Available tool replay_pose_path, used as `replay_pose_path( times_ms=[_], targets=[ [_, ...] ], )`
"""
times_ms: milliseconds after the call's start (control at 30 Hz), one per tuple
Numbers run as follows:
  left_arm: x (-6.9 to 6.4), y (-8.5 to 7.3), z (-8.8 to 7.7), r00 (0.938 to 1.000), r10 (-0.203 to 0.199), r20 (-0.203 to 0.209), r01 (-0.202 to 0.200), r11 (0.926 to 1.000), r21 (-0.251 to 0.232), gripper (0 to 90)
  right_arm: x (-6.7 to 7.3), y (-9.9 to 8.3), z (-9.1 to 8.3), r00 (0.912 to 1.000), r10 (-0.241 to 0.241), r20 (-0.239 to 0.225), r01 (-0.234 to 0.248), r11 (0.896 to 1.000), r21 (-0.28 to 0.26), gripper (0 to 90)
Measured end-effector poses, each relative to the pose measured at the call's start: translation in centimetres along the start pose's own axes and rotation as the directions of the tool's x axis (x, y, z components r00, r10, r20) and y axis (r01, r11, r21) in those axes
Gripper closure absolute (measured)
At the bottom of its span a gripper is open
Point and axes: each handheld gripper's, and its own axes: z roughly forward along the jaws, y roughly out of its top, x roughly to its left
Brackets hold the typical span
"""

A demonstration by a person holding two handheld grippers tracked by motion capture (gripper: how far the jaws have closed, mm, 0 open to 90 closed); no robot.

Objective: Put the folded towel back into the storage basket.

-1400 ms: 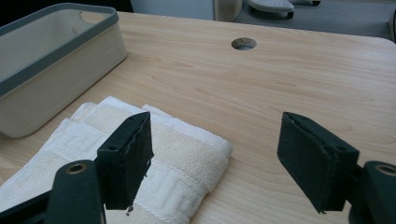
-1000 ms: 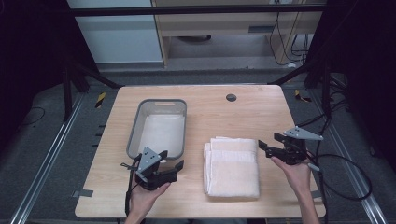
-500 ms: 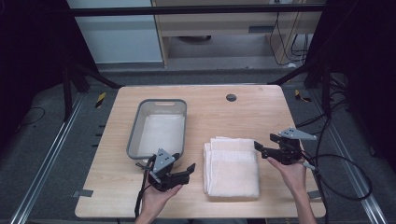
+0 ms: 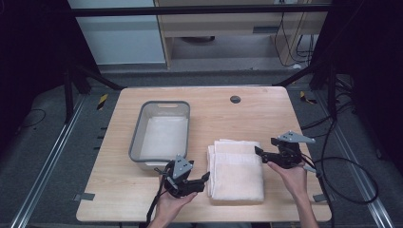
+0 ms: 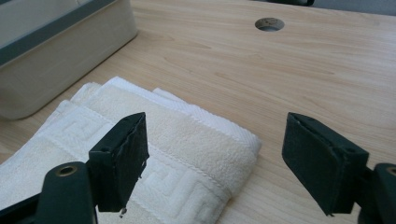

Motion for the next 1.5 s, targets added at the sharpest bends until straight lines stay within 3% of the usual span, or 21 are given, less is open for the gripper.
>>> replay_pose_path(
  times_ms=[500,767,867,967,1500],
  targets=[
    [-1.7,-1.2,2.3,0.9993,0.024,0.029,-0.026,0.9973,0.069,26.8,0.7,-0.8,1.0,0.9996,-0.026,-0.012,0.026,0.999,0.046,23.3],
    [-2.0,-1.5,3.2,0.9992,0.021,0.034,-0.024,0.9953,0.094,24.2,0.8,-1.2,1.6,0.9994,-0.032,-0.010,0.033,0.997,0.067,24.8],
    [-2.2,-1.7,3.5,0.9991,0.024,0.034,-0.028,0.9939,0.107,22.8,0.4,-1.7,2.0,0.9998,0.000,-0.022,0.002,0.997,0.075,25.6],
    [-2.4,-1.9,3.9,0.9989,0.027,0.037,-0.031,0.9925,0.118,22.0,0.2,-2.0,2.2,0.9997,-0.023,0.009,0.022,0.995,0.099,25.9],
    [-2.5,-2.7,5.5,0.9991,0.008,0.042,-0.015,0.9881,0.153,18.7,0.6,-3.0,3.8,1.0000,-0.007,-0.001,0.007,0.991,0.137,26.1]
  ],
)
